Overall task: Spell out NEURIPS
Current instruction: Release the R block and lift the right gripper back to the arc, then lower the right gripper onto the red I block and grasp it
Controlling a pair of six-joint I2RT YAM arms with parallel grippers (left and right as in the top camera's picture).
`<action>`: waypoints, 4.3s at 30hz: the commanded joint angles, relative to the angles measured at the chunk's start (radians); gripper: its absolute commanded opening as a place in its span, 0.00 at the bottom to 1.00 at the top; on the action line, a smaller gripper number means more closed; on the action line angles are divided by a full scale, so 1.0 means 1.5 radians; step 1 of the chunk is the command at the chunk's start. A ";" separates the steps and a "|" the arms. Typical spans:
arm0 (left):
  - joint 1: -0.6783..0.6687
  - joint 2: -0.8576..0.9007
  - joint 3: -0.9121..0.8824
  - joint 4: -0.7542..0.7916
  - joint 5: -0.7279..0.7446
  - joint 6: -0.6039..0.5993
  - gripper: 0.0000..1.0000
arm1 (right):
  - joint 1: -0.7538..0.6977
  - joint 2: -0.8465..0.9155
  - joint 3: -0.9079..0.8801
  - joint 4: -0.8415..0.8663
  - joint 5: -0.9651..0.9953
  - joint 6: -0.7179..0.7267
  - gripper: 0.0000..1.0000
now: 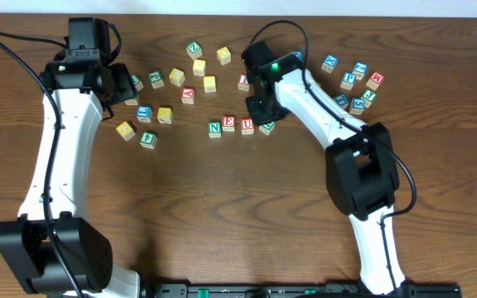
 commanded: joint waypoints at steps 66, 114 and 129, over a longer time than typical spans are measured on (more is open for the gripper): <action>0.002 0.005 -0.008 -0.001 -0.004 -0.004 0.73 | -0.207 -0.182 -0.008 -0.025 -0.025 0.077 0.39; 0.002 0.005 -0.008 -0.001 -0.004 -0.004 0.73 | -0.057 -0.094 0.003 0.279 -0.080 0.257 0.60; 0.002 0.005 -0.008 -0.001 -0.004 -0.004 0.73 | 0.021 0.066 0.076 0.317 0.069 0.285 0.58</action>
